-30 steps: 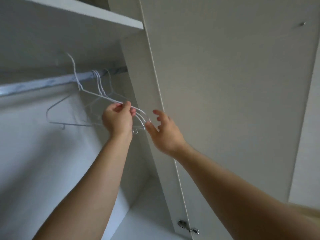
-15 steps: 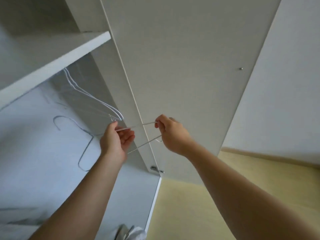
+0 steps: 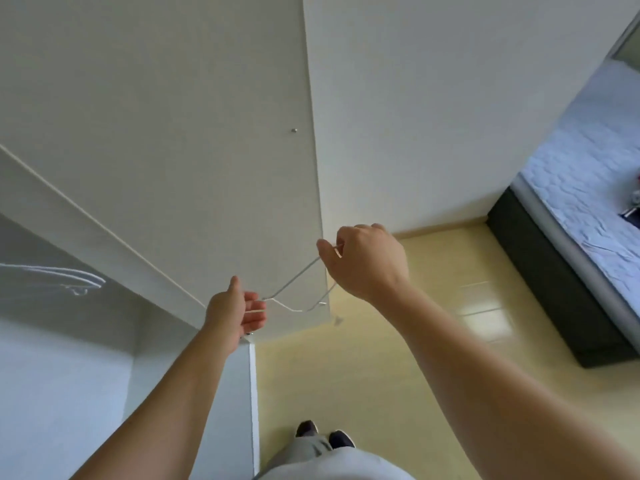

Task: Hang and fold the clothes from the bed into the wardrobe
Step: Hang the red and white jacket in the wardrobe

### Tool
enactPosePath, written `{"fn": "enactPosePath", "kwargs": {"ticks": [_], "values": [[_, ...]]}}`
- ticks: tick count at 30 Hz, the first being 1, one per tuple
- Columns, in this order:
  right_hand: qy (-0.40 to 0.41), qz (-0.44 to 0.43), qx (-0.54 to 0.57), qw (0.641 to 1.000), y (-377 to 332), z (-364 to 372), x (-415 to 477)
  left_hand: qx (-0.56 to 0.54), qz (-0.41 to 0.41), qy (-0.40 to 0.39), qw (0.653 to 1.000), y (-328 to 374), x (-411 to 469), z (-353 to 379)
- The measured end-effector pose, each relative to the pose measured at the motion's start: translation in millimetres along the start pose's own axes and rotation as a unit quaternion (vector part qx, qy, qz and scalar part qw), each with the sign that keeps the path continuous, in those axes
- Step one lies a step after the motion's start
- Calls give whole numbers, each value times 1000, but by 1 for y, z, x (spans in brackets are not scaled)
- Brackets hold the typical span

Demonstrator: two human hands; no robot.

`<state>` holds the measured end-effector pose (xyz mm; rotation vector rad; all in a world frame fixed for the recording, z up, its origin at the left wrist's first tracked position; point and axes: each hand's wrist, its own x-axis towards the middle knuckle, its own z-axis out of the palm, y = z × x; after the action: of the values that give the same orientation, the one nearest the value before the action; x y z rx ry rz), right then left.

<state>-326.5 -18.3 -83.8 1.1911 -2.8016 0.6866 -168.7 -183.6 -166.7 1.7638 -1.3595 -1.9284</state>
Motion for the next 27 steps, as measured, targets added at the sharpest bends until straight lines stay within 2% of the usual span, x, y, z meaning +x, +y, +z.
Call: {"fn": "enactPosePath", "kwargs": {"ticks": [5,9,12,20,27], "values": [[40,128,-66,989,44,-17,-5,130,29,-84,988,7,13,52],[65,242,-90,964,77,-36,-22,261,109,-173,944,18,12,104],[104,313,-110,938,103,-53,-41,290,147,-240,915,27,5,148],[213,485,-148,835,180,-100,-116,311,176,-370,858,18,-31,283],[351,596,-12,722,279,-133,-186,343,222,-435,802,-9,-97,442]]}}
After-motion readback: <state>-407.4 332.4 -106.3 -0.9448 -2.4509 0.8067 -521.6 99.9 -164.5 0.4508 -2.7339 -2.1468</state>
